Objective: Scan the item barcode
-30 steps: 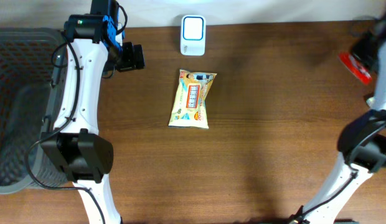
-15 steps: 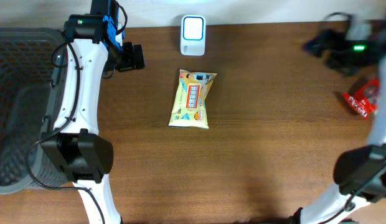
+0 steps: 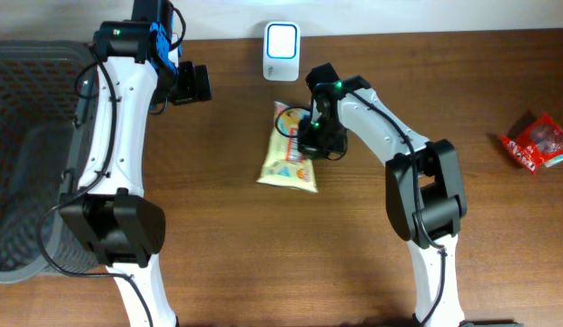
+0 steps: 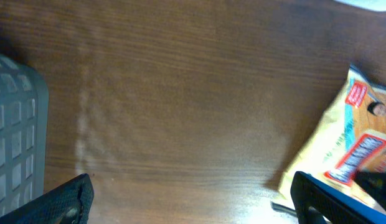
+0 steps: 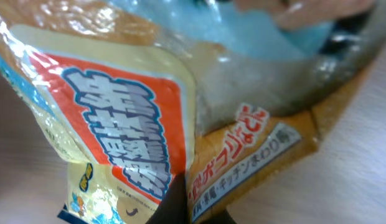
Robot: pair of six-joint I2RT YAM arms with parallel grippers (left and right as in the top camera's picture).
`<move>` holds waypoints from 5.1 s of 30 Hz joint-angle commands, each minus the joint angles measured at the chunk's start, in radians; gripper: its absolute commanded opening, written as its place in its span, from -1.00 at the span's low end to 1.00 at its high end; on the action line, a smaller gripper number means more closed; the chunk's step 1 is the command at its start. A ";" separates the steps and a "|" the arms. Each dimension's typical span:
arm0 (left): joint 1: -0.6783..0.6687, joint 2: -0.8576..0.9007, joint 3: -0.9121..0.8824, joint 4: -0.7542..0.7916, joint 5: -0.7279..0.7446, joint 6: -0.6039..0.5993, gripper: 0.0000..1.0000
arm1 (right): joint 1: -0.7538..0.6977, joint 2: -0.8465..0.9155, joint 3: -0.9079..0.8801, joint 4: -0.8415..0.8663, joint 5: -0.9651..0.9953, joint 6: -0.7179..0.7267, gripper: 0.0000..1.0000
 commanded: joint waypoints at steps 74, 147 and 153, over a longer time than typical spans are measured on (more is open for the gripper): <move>0.002 -0.011 0.008 0.001 -0.007 -0.010 0.99 | 0.074 0.069 0.252 0.579 0.310 -0.201 -0.92; 0.002 -0.011 0.008 0.001 -0.007 -0.010 0.99 | -0.340 -2.292 -1.851 1.002 0.244 -0.500 0.97; 0.002 -0.011 0.008 0.001 -0.007 -0.010 0.99 | -0.339 -2.292 -1.851 1.006 0.240 -0.430 0.97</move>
